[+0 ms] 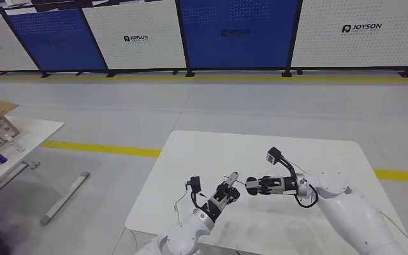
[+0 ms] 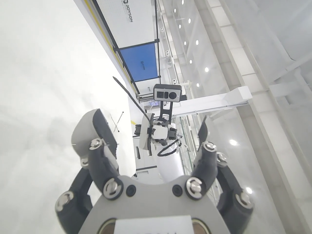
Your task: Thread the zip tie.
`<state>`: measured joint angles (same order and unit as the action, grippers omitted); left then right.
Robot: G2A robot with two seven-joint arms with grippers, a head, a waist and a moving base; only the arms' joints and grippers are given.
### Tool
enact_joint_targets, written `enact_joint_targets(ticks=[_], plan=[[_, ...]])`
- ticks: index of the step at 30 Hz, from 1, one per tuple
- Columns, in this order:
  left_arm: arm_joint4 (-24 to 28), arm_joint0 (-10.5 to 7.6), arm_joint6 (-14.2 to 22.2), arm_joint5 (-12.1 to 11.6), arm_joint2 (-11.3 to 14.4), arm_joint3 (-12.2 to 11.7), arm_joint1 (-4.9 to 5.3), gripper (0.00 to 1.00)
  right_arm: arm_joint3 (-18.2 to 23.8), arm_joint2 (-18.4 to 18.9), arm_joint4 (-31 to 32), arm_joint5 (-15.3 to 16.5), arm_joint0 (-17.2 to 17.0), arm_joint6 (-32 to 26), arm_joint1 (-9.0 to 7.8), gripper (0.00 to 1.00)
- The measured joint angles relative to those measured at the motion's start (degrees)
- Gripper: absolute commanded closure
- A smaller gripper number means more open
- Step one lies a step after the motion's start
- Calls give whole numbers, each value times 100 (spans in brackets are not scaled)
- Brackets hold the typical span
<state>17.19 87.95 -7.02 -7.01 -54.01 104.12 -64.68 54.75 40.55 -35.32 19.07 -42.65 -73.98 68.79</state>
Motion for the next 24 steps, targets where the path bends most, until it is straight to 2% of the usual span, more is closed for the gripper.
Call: enact_joint_targets(ticks=[4,14,18,24], plan=[[281,15,268,-7,-125,-17,1,0,185,67,100,-144,-69,-94,-24,100],[363,3,283,-18,-161,-37,-7,0,146,169,-29,-245,-112,-195,-29,100],[312,-17,211,-143,-196,-106,-29,0,146,169,-28,-244,-112,-195,-29,100],[235,-12,-135,-371,-273,-142,-71,0,146,169,-28,-244,-112,-196,-29,100]])
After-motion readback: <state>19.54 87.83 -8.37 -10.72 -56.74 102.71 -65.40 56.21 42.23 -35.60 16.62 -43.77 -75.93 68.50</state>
